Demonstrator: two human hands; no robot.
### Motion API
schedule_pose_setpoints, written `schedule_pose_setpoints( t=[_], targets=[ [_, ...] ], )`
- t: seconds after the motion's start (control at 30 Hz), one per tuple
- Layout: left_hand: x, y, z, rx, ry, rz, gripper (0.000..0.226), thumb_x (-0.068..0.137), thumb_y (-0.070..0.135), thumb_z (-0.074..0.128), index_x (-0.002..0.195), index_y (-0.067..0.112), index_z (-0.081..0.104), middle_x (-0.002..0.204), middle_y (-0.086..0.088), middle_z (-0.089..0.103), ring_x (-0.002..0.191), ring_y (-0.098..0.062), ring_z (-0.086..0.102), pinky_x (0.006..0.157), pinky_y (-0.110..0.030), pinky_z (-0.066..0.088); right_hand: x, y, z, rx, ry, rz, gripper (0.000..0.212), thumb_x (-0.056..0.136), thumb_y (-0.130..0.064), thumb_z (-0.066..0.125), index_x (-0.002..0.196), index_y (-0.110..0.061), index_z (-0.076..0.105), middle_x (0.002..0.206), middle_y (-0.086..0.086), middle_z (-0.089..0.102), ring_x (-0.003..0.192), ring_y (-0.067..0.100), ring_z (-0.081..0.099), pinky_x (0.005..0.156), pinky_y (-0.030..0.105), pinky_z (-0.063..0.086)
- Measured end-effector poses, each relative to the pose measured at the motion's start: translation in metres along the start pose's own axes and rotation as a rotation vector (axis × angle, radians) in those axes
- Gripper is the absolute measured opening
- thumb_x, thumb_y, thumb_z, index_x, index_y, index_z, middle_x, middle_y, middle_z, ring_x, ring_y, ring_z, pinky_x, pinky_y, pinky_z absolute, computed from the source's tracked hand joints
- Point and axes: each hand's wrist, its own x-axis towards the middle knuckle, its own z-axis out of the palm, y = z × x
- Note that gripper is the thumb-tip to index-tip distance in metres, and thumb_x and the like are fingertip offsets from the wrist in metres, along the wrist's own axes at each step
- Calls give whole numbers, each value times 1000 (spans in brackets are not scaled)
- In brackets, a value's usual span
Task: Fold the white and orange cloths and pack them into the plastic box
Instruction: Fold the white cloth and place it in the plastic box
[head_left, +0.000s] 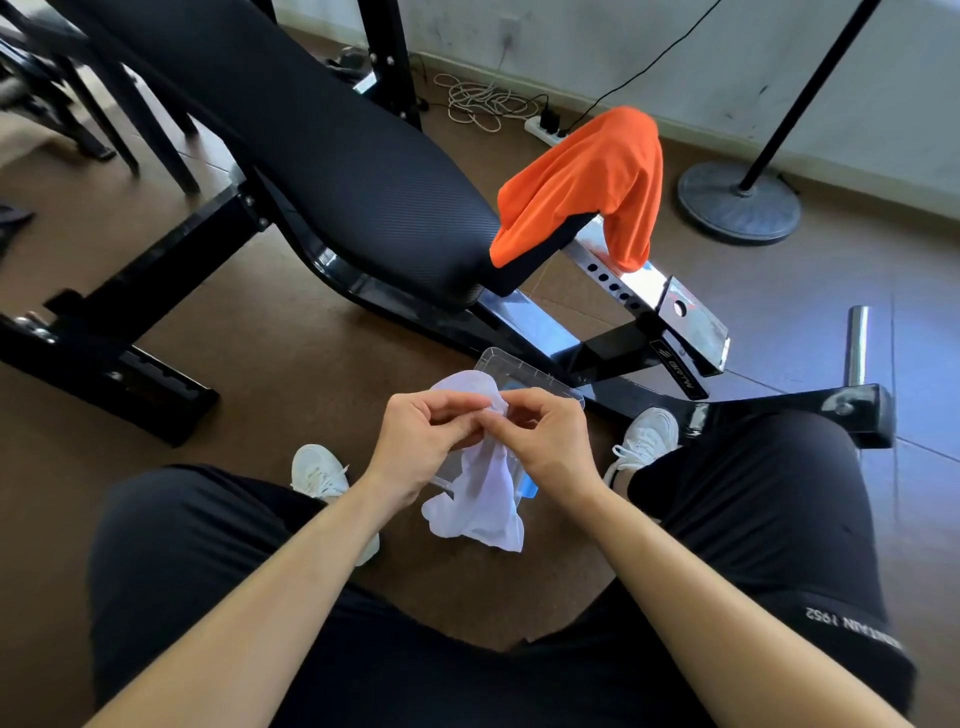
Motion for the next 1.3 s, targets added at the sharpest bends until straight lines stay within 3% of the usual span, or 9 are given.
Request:
schedule_pose_setpoints(
  t=[0.2,0.43,0.53,0.6,0.67,0.73,0.9,1.1,1.3],
  targets=[
    [12,3,-20,391,16,183,43,83,9,81,125,13,70,111,-2,74,102,-17,71,87,-42,63,18,-1,-31,-175,-177,-37,8,98,-18,64,101,-21,71,89,-6,71,83,9,67,72,19,54],
    [36,-18,-32,664,-211,21,116,56,67,81,156,34,32,153,7,47,142,-17,40,113,-48,42,32,-32,-62,-169,-264,-139,14,99,-15,63,91,-24,69,81,-6,68,76,4,62,72,20,48],
    [43,-27,-28,633,-273,24,74,68,59,78,135,39,56,131,11,64,125,-14,57,105,-50,51,37,-42,-75,-179,-268,-153,10,99,-19,62,92,-18,70,85,12,69,77,15,59,77,43,51],
    [47,-30,-27,641,-256,58,33,84,38,78,115,39,67,106,13,69,105,-12,65,94,-44,57,40,-47,-85,-179,-241,-151,12,99,-22,62,93,-16,70,86,15,68,76,18,58,78,50,52],
    [49,-29,-27,646,-244,83,17,89,30,76,103,35,70,97,10,66,98,-16,64,89,-39,57,41,-49,-93,-149,-210,-140,13,98,-26,62,92,-18,70,83,16,67,75,19,57,76,52,53],
    [49,-28,-27,609,-231,97,22,86,34,79,106,33,69,104,8,63,102,-15,61,91,-40,55,41,-49,-101,-123,-183,-129,12,99,-22,62,91,-19,70,78,8,65,75,14,58,75,47,53],
    [40,-17,-7,375,-304,171,87,71,34,92,145,34,48,138,13,57,125,-5,52,102,-24,43,34,-55,-109,-109,-268,-139,13,100,-19,61,95,-10,70,82,13,63,78,17,55,76,44,50],
    [42,-27,8,573,-241,263,19,85,38,75,95,23,71,93,7,68,87,-19,64,80,-45,56,30,-61,-118,-103,-251,-116,13,101,-19,60,96,-11,69,84,2,64,80,15,58,81,44,53],
    [40,-16,-31,388,-188,99,11,90,26,76,82,21,71,76,3,65,69,-7,58,65,-25,47,30,-46,-138,-136,-66,-49,6,95,-12,69,93,-11,75,82,1,70,71,2,61,71,18,53]
  ],
)
